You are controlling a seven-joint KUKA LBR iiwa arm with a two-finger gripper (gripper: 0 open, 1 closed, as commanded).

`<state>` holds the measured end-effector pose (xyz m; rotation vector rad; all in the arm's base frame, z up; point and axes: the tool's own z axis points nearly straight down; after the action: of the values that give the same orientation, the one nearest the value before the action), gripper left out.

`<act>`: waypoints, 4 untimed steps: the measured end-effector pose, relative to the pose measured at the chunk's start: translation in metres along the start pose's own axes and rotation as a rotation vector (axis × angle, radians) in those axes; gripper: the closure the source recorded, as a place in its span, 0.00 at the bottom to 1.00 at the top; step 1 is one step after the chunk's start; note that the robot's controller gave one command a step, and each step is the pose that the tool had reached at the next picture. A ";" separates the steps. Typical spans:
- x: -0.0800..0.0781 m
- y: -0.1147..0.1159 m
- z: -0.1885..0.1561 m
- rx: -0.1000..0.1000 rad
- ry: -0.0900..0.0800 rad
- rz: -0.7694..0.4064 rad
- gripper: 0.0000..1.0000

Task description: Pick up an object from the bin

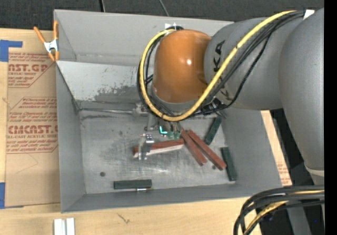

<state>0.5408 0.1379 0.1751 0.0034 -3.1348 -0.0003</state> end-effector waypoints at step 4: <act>0.003 -0.027 0.091 -0.001 0.001 0.039 1.00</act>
Offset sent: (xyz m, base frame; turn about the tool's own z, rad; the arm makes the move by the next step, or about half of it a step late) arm -0.0014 -0.0289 -0.1024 0.0420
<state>0.5370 0.1112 0.0844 -0.0577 -3.1330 -0.0013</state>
